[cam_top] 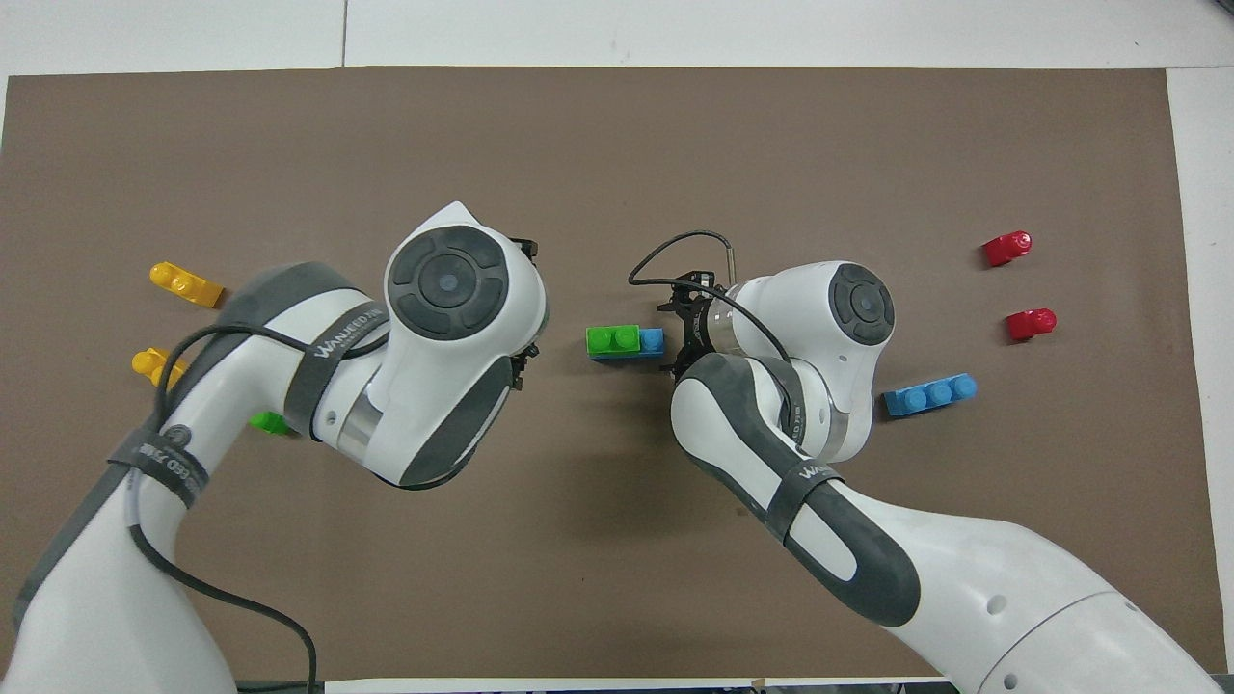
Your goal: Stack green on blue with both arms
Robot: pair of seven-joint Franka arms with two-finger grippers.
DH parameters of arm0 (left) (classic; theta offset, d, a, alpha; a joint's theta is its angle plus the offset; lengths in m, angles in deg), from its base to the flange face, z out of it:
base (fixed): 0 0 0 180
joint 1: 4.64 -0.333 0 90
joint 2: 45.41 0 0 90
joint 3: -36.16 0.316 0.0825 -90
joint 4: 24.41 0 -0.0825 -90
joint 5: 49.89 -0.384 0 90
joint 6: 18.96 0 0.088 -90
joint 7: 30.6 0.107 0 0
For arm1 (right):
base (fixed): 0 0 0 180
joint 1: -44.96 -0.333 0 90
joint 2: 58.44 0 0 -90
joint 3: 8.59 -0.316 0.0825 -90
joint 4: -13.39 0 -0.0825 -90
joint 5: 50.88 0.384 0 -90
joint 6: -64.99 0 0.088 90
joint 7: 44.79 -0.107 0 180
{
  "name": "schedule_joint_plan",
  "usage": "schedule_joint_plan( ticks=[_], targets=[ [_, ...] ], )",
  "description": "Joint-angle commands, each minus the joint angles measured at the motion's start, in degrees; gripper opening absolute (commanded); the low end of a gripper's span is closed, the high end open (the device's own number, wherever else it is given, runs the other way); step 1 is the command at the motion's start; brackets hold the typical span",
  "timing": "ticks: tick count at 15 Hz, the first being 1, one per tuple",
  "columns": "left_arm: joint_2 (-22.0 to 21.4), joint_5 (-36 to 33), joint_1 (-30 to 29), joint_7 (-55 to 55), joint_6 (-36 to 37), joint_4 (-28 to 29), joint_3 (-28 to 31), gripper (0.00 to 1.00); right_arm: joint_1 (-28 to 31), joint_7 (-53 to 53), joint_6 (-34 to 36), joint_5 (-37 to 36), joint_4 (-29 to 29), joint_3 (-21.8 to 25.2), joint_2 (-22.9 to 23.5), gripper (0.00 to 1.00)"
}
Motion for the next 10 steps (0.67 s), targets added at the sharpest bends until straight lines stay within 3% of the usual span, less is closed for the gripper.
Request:
schedule_joint_plan(
  ticks=[1,4,10],
  targets=[
    [-3.5,-0.7,-3.8,7.2,3.2,1.4,-0.3,1.00,3.3,2.9,1.9,1.6,1.0,-0.4,-0.8,0.85],
    [-5.0,-0.7,-8.2,19.1,5.4,1.4,-0.4,1.00,6.0,7.5,3.9,1.5,1.3,-0.3,-1.3,0.87],
    [-6.2,-0.2,-17.7,53.6,8.6,1.4,-0.3,1.00,12.9,23.8,9.7,1.5,1.2,-0.2,-2.1,0.89]
  ],
)
